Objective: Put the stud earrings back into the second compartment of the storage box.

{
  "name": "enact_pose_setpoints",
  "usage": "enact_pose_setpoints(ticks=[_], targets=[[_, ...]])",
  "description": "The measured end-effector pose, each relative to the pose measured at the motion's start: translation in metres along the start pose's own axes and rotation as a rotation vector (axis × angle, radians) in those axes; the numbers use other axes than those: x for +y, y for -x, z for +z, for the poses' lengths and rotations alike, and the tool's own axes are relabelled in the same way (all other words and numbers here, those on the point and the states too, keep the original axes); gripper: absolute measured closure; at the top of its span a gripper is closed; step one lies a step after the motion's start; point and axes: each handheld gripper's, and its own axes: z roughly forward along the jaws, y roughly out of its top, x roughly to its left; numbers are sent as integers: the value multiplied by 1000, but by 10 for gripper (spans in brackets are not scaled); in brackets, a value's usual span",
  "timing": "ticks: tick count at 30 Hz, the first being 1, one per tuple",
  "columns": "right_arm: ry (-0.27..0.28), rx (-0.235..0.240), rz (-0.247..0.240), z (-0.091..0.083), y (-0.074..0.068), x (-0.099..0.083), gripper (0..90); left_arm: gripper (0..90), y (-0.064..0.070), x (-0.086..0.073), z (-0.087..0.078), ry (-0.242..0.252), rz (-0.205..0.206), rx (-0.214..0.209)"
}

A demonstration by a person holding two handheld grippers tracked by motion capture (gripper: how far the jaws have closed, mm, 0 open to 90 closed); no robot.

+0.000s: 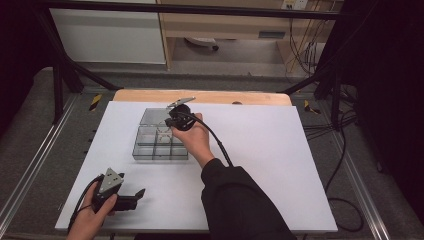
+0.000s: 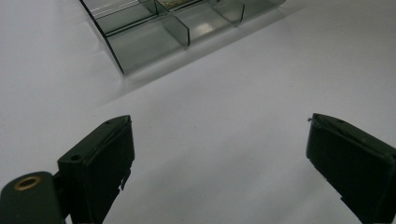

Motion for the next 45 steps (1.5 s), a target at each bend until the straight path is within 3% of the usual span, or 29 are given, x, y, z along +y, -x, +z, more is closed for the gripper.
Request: enact_pose_setpoints(ticks=[18,29,30,32,41,45], targets=[[-52,-9,-41,15,-11,-9,875,82,0,0,0,2,0,-1],[-66,-41,-15,22,-5,-13,873,82,1,0,0,2,1,-2],[-68,-43,-21,24,-5,-14,861,82,1,0,-1,3,1,-3],[-52,-35,7,25,-5,-16,755,83,1,0,-1,4,1,-4],[11,-27,8,6,-5,-22,676,82,-1,1,-2,15,-2,6],[35,-39,22,-9,-4,-22,548,83,-2,0,-3,13,-10,11]])
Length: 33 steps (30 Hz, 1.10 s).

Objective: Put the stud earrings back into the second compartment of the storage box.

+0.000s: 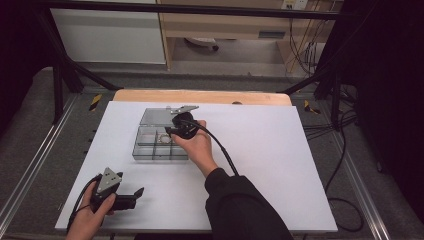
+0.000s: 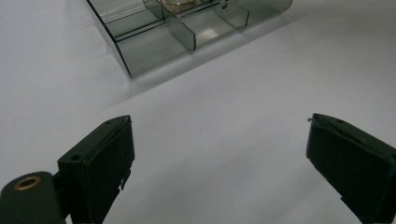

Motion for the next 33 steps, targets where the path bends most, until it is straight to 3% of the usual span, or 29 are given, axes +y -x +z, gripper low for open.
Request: enact_pose_setpoints(ticks=[5,16,24,33], targets=[[36,2,31,-20,4,-1,416,82,2,0,1,-6,7,-3],[105,12,33,-81,8,-17,158,82,3,0,1,-3,4,-1],[172,-30,21,-138,22,-53,83,81,2,-1,1,-2,-7,7],[206,-96,14,-197,47,-111,44,81,2,-1,0,10,-22,16]])
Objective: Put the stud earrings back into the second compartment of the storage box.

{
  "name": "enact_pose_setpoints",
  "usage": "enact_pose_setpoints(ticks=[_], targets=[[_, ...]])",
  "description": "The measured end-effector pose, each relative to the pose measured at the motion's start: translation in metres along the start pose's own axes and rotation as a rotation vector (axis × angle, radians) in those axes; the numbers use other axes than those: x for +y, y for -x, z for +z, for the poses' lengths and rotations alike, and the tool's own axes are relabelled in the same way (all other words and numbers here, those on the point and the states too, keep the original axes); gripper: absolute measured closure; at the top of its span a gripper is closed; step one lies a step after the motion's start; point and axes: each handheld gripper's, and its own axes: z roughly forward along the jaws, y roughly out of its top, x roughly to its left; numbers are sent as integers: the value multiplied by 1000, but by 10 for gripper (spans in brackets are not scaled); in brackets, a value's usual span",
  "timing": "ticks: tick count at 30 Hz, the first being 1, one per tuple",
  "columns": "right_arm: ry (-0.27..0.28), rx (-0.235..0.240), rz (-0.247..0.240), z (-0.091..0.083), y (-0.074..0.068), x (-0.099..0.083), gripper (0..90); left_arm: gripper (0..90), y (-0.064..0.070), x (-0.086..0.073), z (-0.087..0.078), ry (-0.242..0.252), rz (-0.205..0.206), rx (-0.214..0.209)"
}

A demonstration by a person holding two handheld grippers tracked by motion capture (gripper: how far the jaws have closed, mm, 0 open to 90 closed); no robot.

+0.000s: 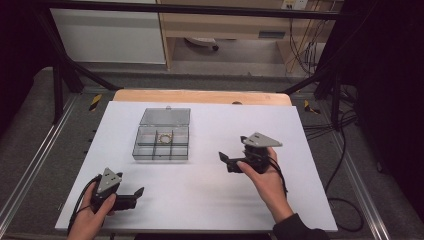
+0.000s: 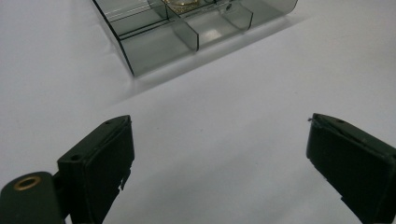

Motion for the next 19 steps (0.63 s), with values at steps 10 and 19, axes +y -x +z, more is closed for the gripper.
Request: enact_pose_setpoints(ticks=[10,19], targets=[[-12,-108,113,-60,41,-53,65,81,-1,1,-2,14,-14,5],[-68,-230,138,-61,64,-82,56,81,1,2,-2,17,0,-1]])
